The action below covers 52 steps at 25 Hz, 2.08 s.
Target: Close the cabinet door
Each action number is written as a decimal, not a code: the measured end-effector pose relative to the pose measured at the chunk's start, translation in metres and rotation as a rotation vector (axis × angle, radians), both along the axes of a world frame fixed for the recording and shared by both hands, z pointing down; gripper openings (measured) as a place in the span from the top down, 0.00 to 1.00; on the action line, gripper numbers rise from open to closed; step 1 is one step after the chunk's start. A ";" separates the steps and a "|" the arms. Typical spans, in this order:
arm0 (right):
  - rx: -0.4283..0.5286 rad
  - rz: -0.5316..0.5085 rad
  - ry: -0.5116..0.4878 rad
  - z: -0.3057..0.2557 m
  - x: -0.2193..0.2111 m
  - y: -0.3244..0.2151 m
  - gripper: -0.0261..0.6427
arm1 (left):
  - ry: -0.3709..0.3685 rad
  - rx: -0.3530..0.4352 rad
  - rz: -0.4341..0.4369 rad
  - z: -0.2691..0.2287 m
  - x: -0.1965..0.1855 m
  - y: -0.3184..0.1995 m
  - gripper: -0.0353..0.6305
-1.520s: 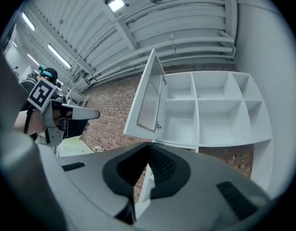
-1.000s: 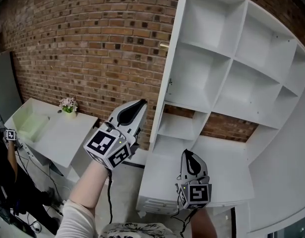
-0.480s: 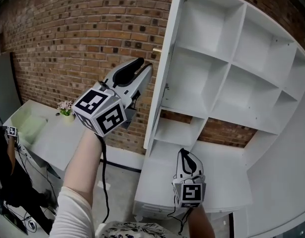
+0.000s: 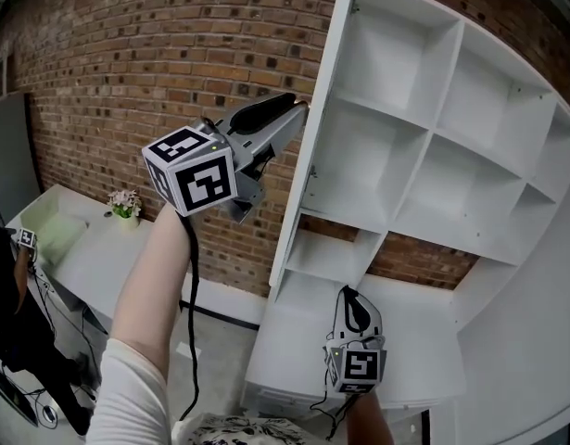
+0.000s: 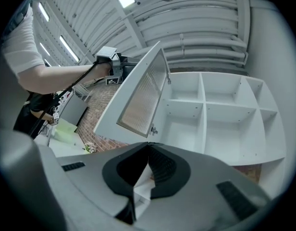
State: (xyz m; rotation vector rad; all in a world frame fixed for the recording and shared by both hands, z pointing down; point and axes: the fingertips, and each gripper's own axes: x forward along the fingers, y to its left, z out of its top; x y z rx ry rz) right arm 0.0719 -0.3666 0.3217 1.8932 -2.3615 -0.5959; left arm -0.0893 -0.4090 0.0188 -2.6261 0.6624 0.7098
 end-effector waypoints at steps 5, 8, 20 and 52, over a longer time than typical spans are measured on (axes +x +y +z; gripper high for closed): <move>-0.022 -0.015 -0.014 0.013 -0.002 -0.001 0.95 | -0.022 -0.004 0.052 0.000 0.003 0.002 0.78; -0.048 -0.021 -0.036 0.027 -0.003 -0.003 0.95 | -0.027 0.000 0.041 0.001 0.003 0.003 0.78; -0.057 0.035 -0.100 0.041 0.027 -0.021 0.95 | -0.098 0.107 -0.020 -0.001 0.071 0.014 0.79; -0.076 -0.057 -0.114 0.036 0.264 -0.095 0.95 | -0.159 0.085 -0.437 0.000 0.296 -0.085 0.81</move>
